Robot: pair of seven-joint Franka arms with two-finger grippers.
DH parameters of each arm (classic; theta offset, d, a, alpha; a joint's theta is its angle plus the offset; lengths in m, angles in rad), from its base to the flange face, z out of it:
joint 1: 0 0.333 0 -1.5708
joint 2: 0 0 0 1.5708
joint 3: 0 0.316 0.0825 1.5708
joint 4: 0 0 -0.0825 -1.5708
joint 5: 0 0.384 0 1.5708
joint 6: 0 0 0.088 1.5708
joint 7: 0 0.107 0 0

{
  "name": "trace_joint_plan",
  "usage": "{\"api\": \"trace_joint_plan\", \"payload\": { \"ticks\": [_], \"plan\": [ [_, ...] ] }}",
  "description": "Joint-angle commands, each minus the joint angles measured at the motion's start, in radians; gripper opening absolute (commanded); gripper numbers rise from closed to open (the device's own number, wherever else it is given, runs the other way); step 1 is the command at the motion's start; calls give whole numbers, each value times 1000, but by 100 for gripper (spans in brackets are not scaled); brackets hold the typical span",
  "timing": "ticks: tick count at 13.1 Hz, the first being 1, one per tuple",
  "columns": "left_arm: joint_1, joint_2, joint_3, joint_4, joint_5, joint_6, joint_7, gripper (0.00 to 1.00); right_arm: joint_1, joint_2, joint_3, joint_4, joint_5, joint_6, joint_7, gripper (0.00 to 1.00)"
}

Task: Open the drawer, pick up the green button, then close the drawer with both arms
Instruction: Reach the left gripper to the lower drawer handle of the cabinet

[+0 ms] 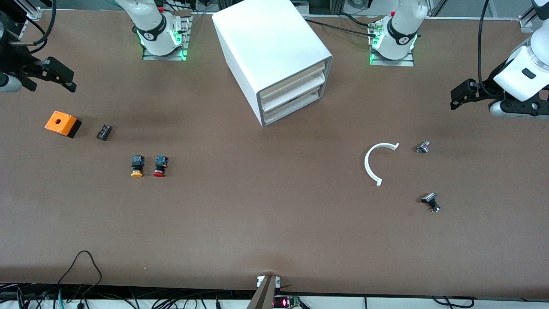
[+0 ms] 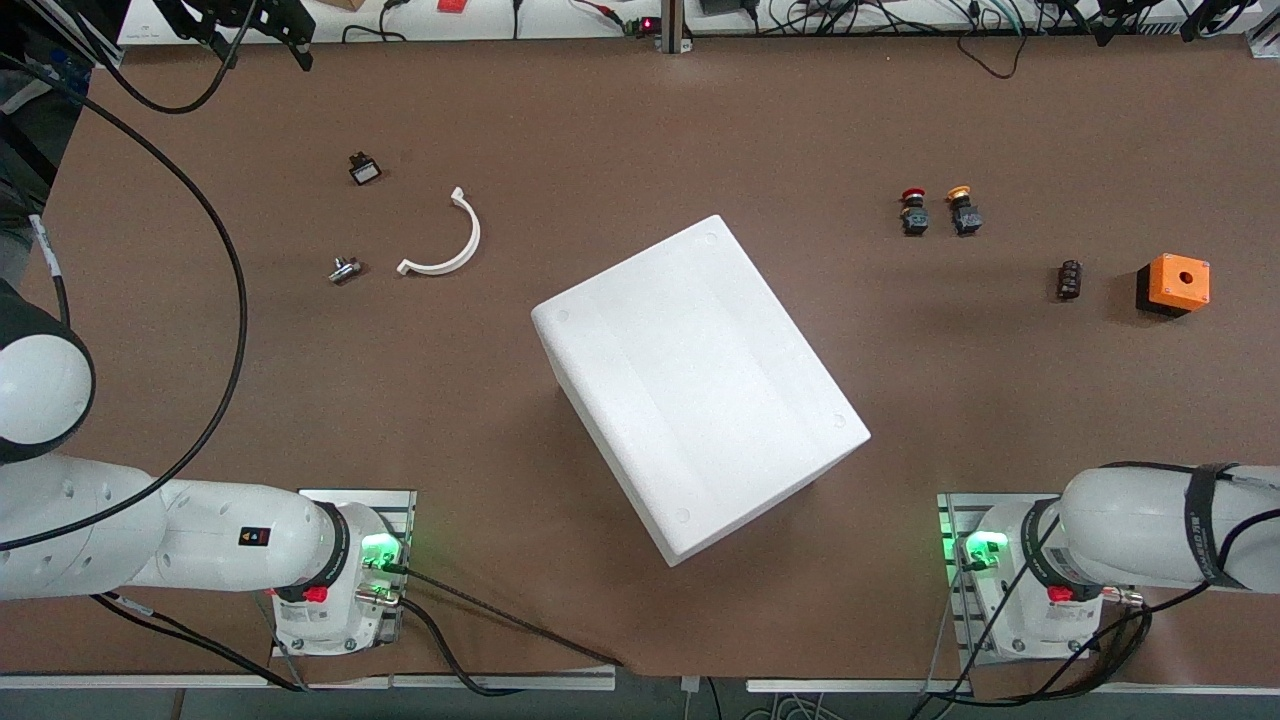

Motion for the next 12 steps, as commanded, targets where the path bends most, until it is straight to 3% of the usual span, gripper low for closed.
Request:
{"api": "trace_joint_plan", "payload": {
  "ticks": [1,10,12],
  "plan": [
    [3,29,2,47,-17,-15,26,100,-11,-2,7,4,15,-46,-13,100],
    [5,62,-1,66,-26,-28,11,100,-15,56,-6,-2,-2,-69,-79,100],
    [11,104,5,69,-84,-128,6,100,-8,85,-3,-5,-14,-112,-72,100]
  ]
}}
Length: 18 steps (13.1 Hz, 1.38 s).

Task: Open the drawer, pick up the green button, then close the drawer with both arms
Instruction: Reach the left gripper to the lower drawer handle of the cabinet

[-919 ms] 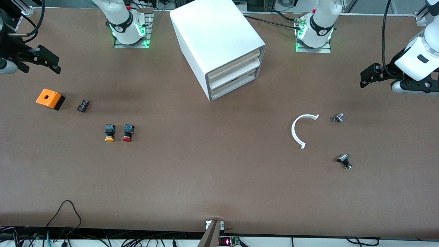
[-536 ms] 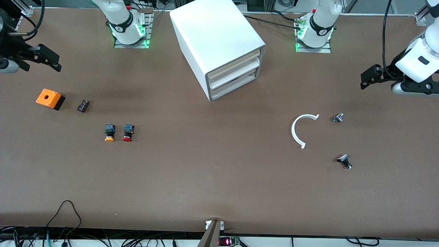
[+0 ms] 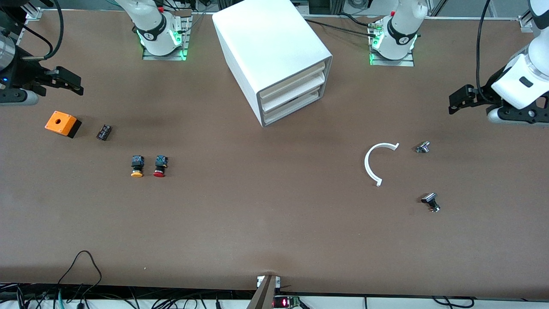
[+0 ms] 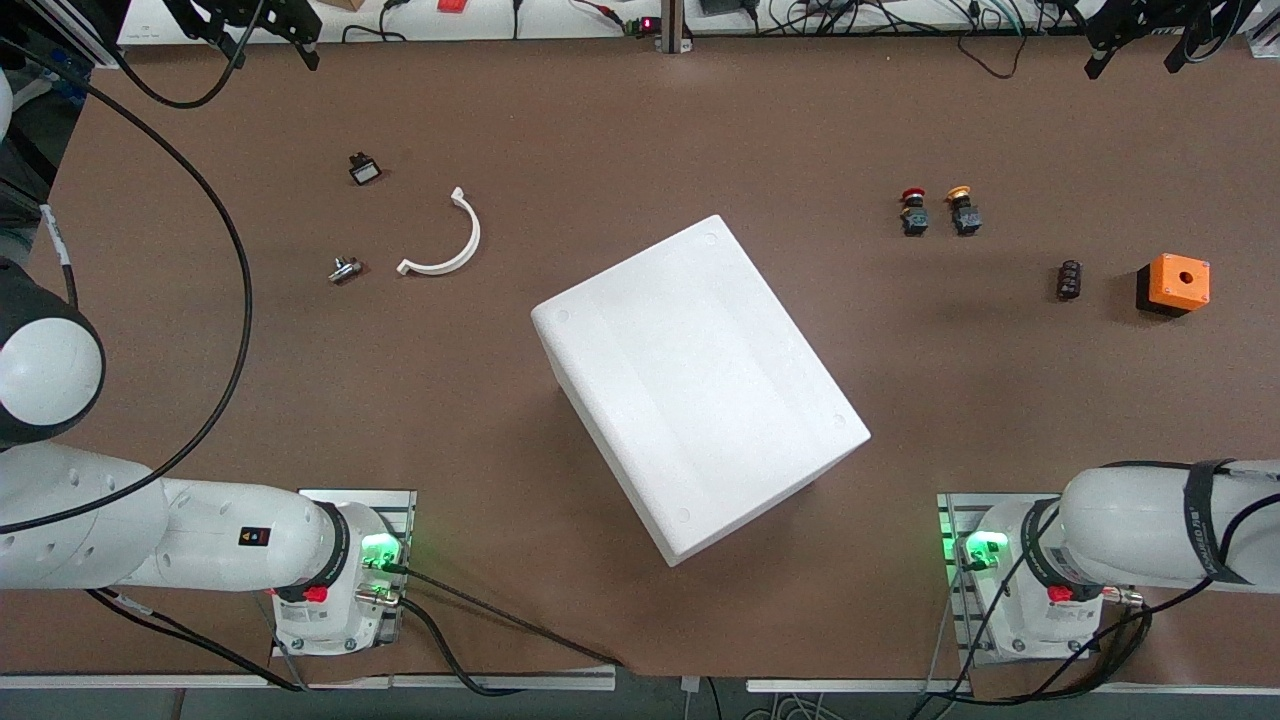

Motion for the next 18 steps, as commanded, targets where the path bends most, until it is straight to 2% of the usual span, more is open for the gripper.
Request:
{"api": "trace_joint_plan", "payload": {
  "ticks": [1,2,3,6,8,10,11,14,16,17,18],
  "plan": [
    [21,60,4,37,-55,-170,9,100,-2,42,13,7,-8,-42,-5,100],
    [25,62,4,39,-63,-230,10,100,10,62,14,8,-4,-30,-2,100],
    [35,62,4,39,-121,-284,21,100,27,79,14,10,3,-10,-2,100],
    [71,123,4,29,-418,-463,28,100,53,113,14,7,7,68,27,100],
    [62,216,-6,22,-553,-468,141,100,89,142,14,7,47,112,138,100],
    [60,376,-7,19,-728,-462,356,100,148,162,14,8,46,148,266,100],
    [49,427,-9,-3,-806,-441,424,100,171,169,14,8,47,160,320,100],
    [-24,433,-21,-148,-905,-260,511,100,266,189,14,20,43,180,533,100],
    [-32,442,-99,-234,-1015,-115,677,100,303,203,14,51,49,182,571,100],
    [-40,452,-131,-248,-1048,-56,732,99,316,212,14,68,49,182,605,100],
    [-53,467,-153,-254,-1049,-11,771,92,329,226,14,86,49,182,630,100]
  ]
}}
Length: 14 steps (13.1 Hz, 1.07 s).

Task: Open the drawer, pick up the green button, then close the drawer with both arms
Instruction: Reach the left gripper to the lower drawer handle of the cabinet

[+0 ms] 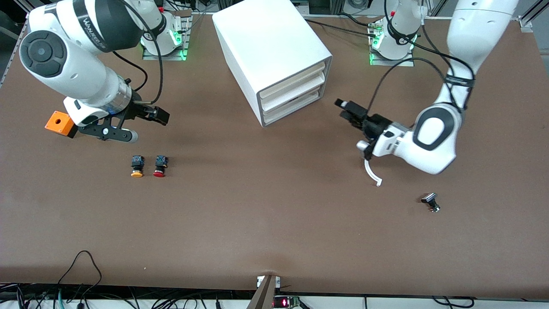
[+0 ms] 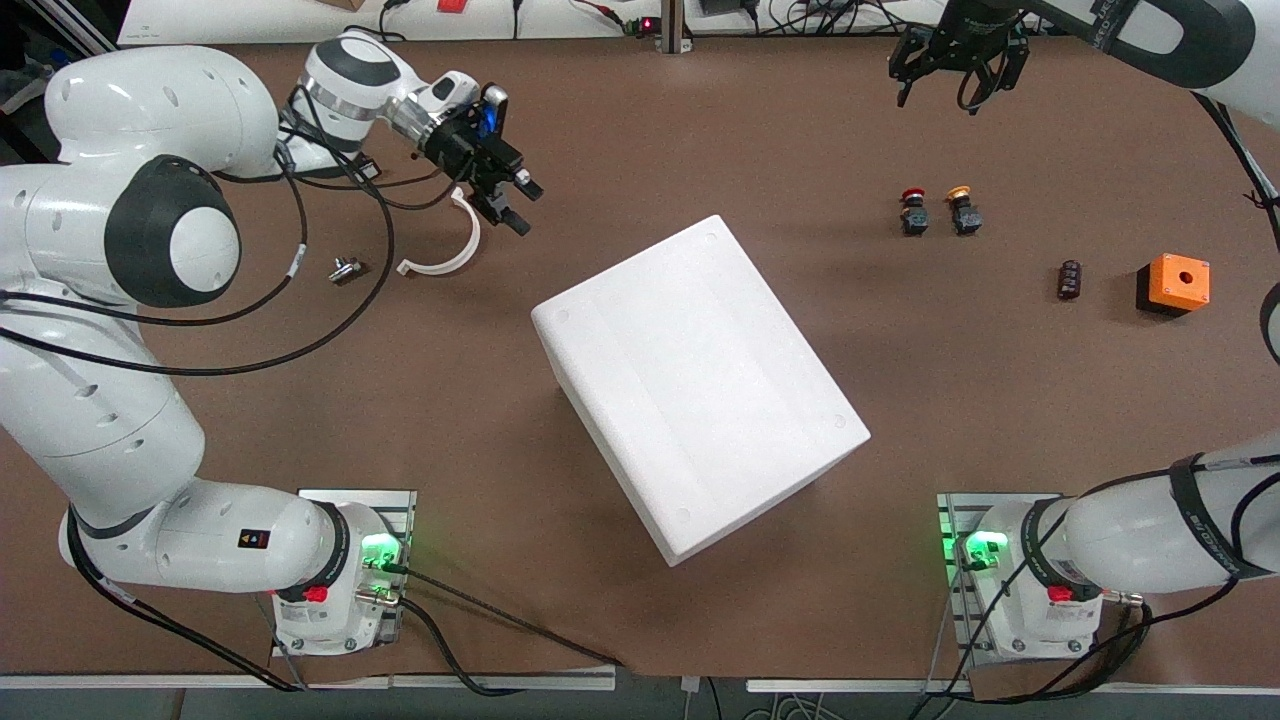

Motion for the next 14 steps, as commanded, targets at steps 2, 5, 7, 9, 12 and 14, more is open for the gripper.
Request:
{"api": "trace_joint_plan", "payload": {
  "ticks": [2,5,7,9,12,14],
  "plan": [
    [-20,47,-49,-61,-49,157,245,81,39,74,-7,116,23,-7,89,100],
    [-25,99,-95,-118,-138,230,389,70,70,114,-7,176,75,-7,153,100],
    [-28,110,-97,-142,-145,228,411,69,102,122,-7,179,75,1,202,100],
    [-38,115,-96,-171,-148,228,442,65,143,145,-7,211,75,15,297,100],
    [-40,116,-96,-210,-148,228,442,65,194,216,-7,313,75,13,398,100],
    [-43,119,-96,-225,-148,232,451,65,228,252,-7,364,75,13,469,100]
  ]
}}
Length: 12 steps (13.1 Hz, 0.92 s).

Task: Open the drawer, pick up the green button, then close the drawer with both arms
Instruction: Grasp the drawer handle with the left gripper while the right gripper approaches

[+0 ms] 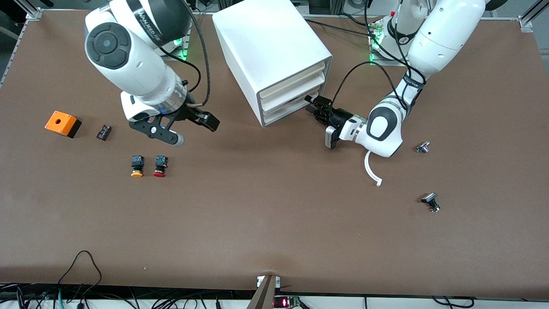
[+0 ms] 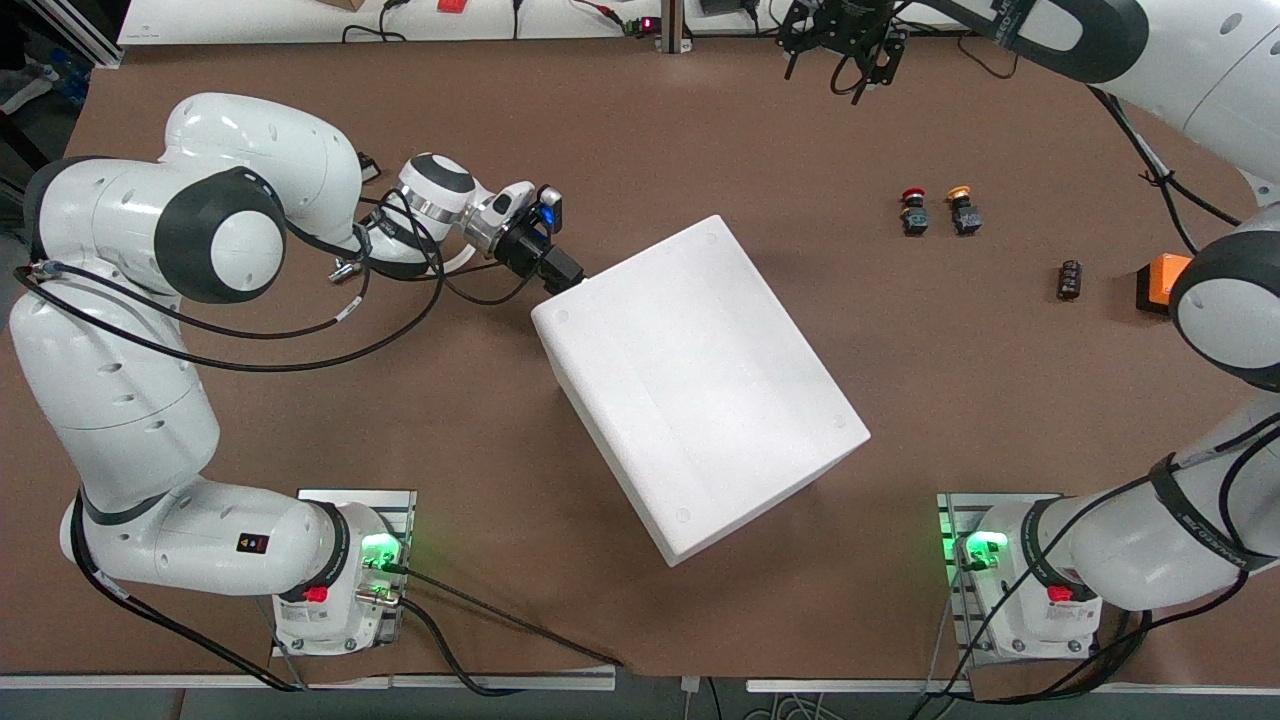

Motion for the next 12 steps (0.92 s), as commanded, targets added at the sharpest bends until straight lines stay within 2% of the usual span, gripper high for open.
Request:
{"api": "trace_joint_plan", "payload": {
  "ticks": [1,3,7,9,11,12],
  "plan": [
    [-10,2,3,-41,-29,15,50,64,47,79,-7,116,12,-13,101,100],
    [-11,22,1,-51,-31,19,89,58,78,109,-7,153,10,-10,156,100],
    [-51,22,1,-85,-32,56,90,57,133,176,-8,239,9,16,258,100],
    [-62,19,1,-111,-60,73,90,56,149,187,-8,245,9,39,290,100],
    [-64,19,1,-111,-60,75,90,40,164,198,-8,250,7,56,314,100],
    [-62,19,1,-111,-58,73,115,12,167,201,-8,250,7,70,325,100]
  ]
}}
